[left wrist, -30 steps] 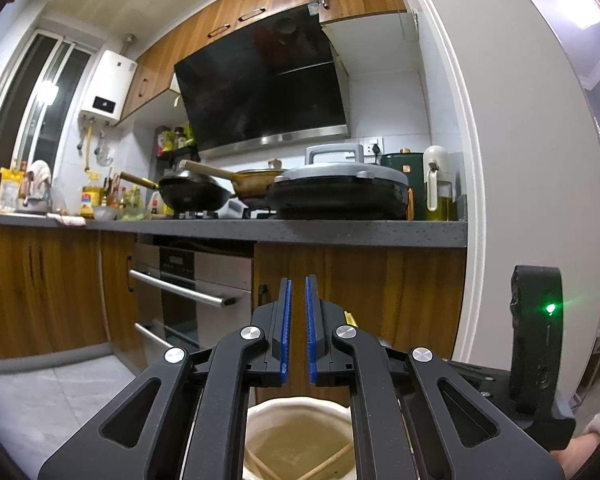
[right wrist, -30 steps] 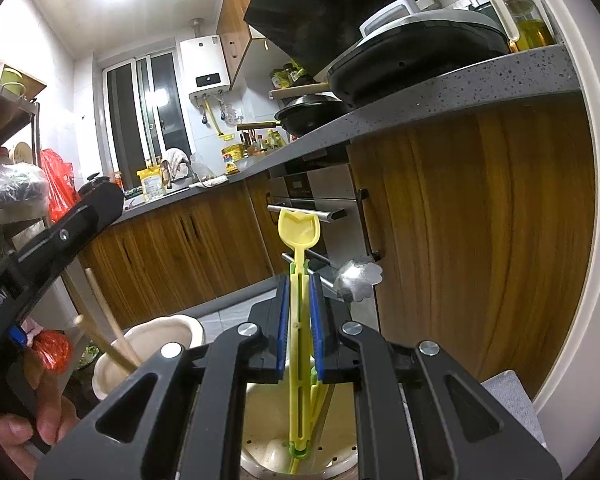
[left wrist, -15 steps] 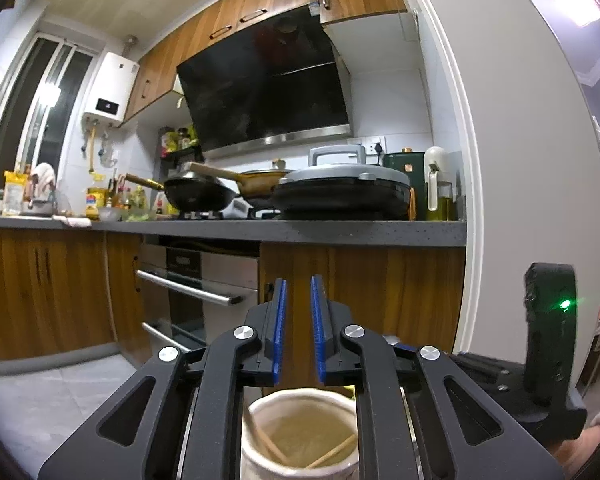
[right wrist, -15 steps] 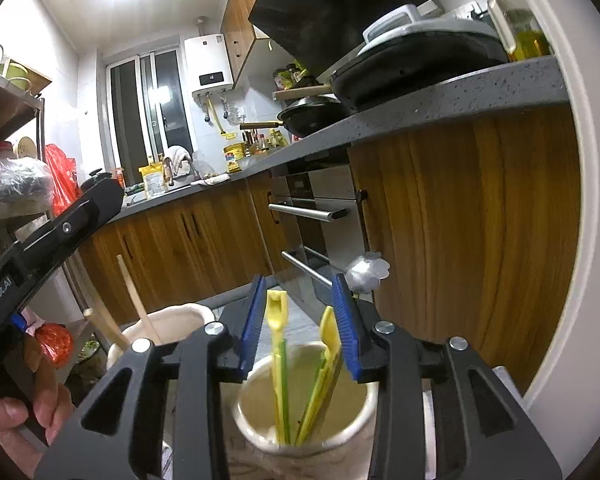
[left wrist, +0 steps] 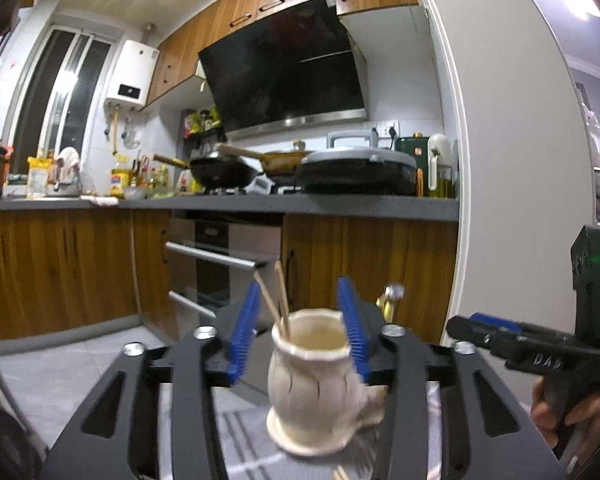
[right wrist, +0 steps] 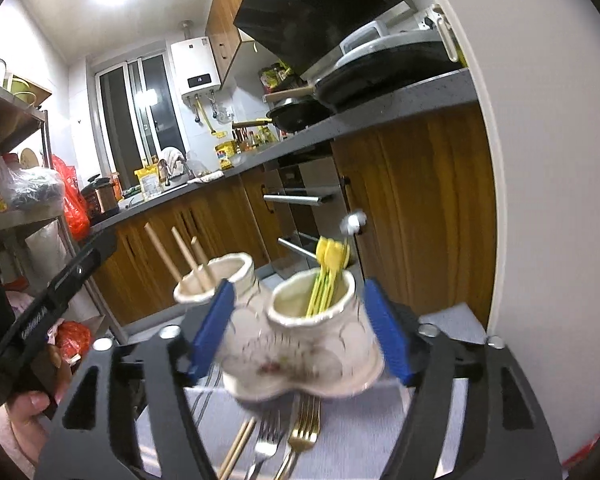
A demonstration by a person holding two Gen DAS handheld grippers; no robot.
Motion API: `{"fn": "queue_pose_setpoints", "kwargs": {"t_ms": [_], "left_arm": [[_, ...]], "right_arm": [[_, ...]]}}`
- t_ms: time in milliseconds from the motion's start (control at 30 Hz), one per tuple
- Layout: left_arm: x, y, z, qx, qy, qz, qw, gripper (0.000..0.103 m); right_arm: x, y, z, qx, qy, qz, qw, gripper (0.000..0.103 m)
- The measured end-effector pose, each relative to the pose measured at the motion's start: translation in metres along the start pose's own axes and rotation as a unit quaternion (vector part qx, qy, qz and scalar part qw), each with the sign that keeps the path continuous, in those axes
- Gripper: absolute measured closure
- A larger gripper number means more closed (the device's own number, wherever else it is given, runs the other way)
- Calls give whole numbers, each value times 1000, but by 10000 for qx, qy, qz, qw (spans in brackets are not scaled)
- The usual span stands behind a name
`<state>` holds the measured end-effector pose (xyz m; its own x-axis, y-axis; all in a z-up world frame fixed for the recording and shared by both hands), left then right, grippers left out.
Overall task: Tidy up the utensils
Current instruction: 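Withdraw both tools from the holder back over the remaining utensils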
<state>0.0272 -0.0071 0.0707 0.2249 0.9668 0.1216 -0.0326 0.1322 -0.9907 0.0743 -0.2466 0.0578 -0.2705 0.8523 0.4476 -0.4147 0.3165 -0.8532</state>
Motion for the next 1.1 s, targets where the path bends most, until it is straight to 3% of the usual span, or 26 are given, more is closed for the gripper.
{"fn": "queue_pose_setpoints", "kwargs": {"t_ms": [33,100,267,400,600,1100], "left_arm": [[1,5,6,26,-28,61,10000,38],[1,13,15,80,-8,183,9998,29],[-2,29,29,313,50,264,9991,17],[-2,39,32,552,163,373,9976,11],[-2,58,25,1144,323,507,9916,8],[-22,82,1,2226,351,41,9743,7]], "right_arm": [[1,3,2,16,23,39,10000,25],[3,12,7,42,75,193,9998,16],[8,31,16,177,105,412,9989,5],[7,43,21,237,217,523,9981,5],[-1,53,20,303,473,603,9966,5],[-4,58,7,587,777,749,9924,5]]}}
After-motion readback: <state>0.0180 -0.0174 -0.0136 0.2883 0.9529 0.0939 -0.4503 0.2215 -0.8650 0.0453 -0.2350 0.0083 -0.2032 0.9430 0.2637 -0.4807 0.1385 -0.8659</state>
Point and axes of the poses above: each gripper's, at about its wrist camera, not at the fingertips, and z roughly against the way its jaws point, x to its left, y to its underside, the point moved 1 cm from there along -z, roughly the way its jaws point, and after that the axes turned 9 degrees about -z, right-handed, at the moved point
